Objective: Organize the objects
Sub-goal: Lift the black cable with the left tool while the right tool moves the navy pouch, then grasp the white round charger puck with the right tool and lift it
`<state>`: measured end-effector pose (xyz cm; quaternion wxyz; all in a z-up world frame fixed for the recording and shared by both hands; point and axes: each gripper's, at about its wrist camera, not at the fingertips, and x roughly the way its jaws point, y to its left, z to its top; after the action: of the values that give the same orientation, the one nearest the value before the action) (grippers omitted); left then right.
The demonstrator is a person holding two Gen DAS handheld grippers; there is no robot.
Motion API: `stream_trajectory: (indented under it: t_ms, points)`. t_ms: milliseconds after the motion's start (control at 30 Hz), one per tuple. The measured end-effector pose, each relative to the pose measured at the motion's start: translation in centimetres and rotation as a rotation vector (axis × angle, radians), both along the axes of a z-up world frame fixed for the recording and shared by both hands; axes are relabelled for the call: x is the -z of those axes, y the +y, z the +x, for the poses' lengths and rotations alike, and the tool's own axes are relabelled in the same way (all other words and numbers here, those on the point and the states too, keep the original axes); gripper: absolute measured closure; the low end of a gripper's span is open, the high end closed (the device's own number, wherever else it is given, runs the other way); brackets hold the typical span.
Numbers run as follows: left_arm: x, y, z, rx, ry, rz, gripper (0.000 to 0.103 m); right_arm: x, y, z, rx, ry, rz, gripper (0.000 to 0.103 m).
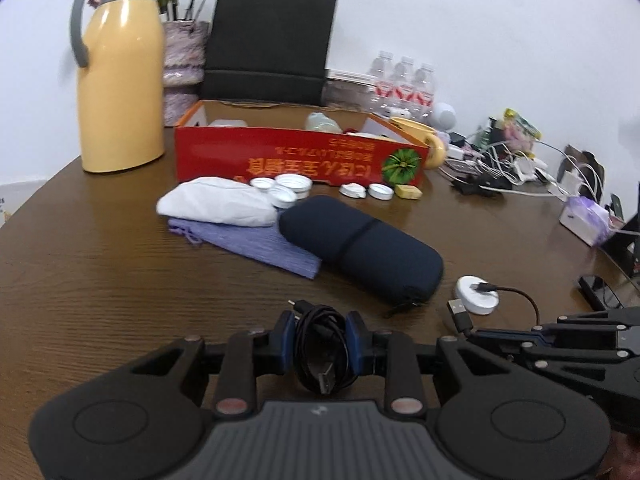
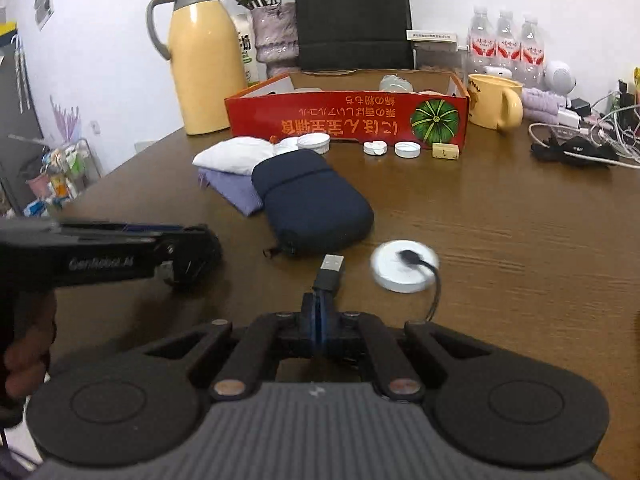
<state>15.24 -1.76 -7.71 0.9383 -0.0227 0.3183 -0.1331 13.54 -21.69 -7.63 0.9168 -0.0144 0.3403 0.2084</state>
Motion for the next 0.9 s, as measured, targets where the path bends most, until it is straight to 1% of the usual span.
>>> stream_trajectory:
  t_ms: [33,67,133,167,200,233,267,333,400,533,600,667,700,767,800,867,900]
  points:
    - [0.0,-0.1,-0.1,0.008,-0.001,0.004,0.076,-0.2,-0.1,-0.3,-0.013,0.0,-0.004,0.098]
    - [0.0,-0.2,-0.1,0.012,-0.003,0.011,0.074,-0.7,-0.5,-0.7,-0.018,-0.02,0.006,0.097]
    - [0.0,-0.2,0.0,0.009,-0.008,0.014,0.071,-1.9,-1.2,-1.3,0.001,-0.082,0.024,0.096]
    - [0.0,-0.1,0.1,0.007,-0.013,0.015,0.062,-2.4,-1.6,-1.3,0.019,-0.108,0.025,0.095]
    - [-0.1,0.0,0.1,0.0,-0.018,0.013,0.049,-2.7,-1.9,-1.2,0.037,-0.123,0.023,0.092]
    - [-0.3,0.1,0.1,-0.007,-0.029,0.008,0.045,-2.6,-2.2,-0.7,0.05,-0.123,0.017,0.086]
    - [-0.6,0.0,0.0,-0.008,-0.048,0.003,0.042,-2.4,-2.4,-0.1,0.065,-0.116,-0.001,0.078]
    - [-1.4,-0.4,-0.4,0.026,-0.085,0.003,0.041,-1.8,-2.6,0.6,0.09,-0.117,-0.046,0.074]
    - [-2.0,-1.2,-0.8,0.08,-0.116,0.004,0.039,-1.1,-2.9,1.3,0.093,-0.101,-0.062,0.073]
    - [-2.2,-3.8,-0.9,0.186,-0.125,0.038,0.041,-0.5,-3.3,1.8,0.092,-0.116,-0.049,0.075]
    - [-2.2,-5.2,-0.7,0.232,-0.13,0.049,0.047,-0.2,-3.6,1.9,0.103,-0.112,-0.061,0.075]
    - [-2.0,-6.5,0.0,0.257,-0.137,0.043,0.049,0.2,-4.3,2.1,0.117,-0.092,-0.073,0.074]
    - [-2.0,-7.0,0.5,0.268,-0.139,0.043,0.051,0.4,-4.7,2.0,0.12,-0.085,-0.06,0.074]
    - [-1.8,-8.1,1.8,0.266,-0.13,0.059,0.067,0.7,-5.5,2.0,0.121,-0.072,-0.019,0.074]
    - [-1.9,-8.6,2.4,0.271,-0.123,0.054,0.068,0.8,-5.7,2.0,0.12,-0.075,-0.009,0.075]
    - [-1.9,-9.6,3.6,0.315,-0.107,0.03,0.068,0.8,-5.4,1.9,0.104,-0.08,-0.033,0.093]
    - [-1.8,-10.1,4.0,0.322,-0.099,0.026,0.068,0.8,-4.9,1.8,0.101,-0.092,-0.078,0.096]
